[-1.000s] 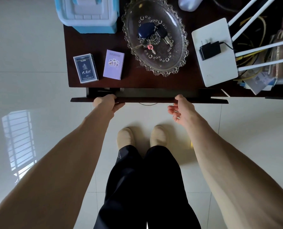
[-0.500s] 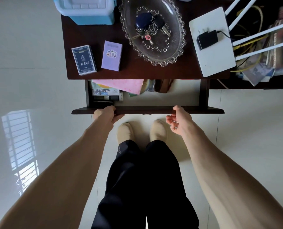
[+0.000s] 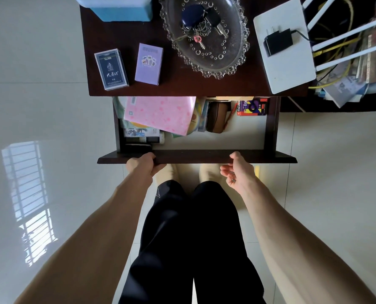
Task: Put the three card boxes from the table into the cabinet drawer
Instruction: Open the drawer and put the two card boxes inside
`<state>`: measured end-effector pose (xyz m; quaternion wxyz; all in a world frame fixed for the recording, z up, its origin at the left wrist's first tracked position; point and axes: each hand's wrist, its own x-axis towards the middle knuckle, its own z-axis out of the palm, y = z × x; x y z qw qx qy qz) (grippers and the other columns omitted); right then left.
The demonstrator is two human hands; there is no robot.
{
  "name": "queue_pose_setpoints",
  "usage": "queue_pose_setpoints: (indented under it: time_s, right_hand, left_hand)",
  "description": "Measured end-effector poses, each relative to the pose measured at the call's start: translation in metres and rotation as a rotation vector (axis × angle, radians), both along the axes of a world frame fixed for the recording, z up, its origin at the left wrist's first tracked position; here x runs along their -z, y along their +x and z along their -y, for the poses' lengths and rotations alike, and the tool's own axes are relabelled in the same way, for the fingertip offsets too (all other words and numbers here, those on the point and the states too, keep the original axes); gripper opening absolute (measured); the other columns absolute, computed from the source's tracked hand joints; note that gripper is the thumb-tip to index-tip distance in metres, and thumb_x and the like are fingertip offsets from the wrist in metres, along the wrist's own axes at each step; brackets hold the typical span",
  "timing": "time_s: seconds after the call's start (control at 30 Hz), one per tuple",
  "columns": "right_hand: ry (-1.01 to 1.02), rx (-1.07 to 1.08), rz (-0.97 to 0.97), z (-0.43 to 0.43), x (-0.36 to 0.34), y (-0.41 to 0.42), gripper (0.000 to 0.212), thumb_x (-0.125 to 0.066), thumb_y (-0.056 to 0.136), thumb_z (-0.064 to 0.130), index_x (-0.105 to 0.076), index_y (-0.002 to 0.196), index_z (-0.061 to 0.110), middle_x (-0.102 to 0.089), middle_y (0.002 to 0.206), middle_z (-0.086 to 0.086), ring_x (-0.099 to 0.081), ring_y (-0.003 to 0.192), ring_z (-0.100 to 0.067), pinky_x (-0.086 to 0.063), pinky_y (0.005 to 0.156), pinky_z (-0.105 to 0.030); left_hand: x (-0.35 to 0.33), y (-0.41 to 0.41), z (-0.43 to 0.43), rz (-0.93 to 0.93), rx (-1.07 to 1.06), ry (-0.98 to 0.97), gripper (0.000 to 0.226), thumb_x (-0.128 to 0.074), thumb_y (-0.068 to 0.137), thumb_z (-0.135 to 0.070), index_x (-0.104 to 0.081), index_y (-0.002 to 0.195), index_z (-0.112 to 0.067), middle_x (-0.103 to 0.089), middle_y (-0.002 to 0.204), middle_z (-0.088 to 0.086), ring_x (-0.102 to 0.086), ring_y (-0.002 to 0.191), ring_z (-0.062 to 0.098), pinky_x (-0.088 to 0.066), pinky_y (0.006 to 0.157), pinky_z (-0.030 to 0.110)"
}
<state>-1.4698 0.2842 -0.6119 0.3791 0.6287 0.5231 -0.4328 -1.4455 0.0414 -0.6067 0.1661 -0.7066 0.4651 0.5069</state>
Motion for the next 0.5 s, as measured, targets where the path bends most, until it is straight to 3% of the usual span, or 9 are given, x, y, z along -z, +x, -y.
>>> queue_pose_setpoints:
  time_s: [0.27, 0.4, 0.5]
  right_hand:
    - [0.023, -0.013, 0.027, -0.006, 0.007, 0.027, 0.031, -0.06, 0.09, 0.035, -0.069, 0.098, 0.007, -0.073, 0.068, -0.007, -0.066, 0.058, -0.018, -0.039, 0.049, -0.023]
    - [0.029, -0.033, 0.026, -0.008, 0.009, 0.039, 0.031, -0.06, 0.091, 0.036, -0.068, 0.098, 0.007, -0.074, 0.069, -0.008, -0.068, 0.06, -0.018, -0.038, 0.05, -0.024]
    - [-0.014, -0.065, 0.064, -0.01, 0.006, 0.038, 0.035, -0.054, 0.099, 0.041, -0.065, 0.095, 0.008, -0.075, 0.061, -0.007, -0.072, 0.062, -0.02, -0.041, 0.052, -0.024]
  left_hand:
    - [0.0, 0.023, -0.005, 0.054, -0.011, -0.002, 0.016, -0.059, 0.081, 0.006, -0.047, 0.078, -0.004, -0.066, 0.075, 0.024, -0.07, 0.053, 0.033, -0.061, 0.052, 0.042]
    - [-0.004, 0.03, -0.009, 0.032, -0.057, 0.029, 0.018, -0.056, 0.084, 0.006, -0.045, 0.075, -0.004, -0.063, 0.068, 0.021, -0.067, 0.043, 0.028, -0.059, 0.044, 0.032]
    - [-0.005, 0.036, -0.007, 0.013, -0.063, 0.106, 0.012, -0.058, 0.09, 0.001, -0.051, 0.08, 0.002, -0.066, 0.077, 0.019, -0.068, 0.044, 0.022, -0.059, 0.05, 0.026]
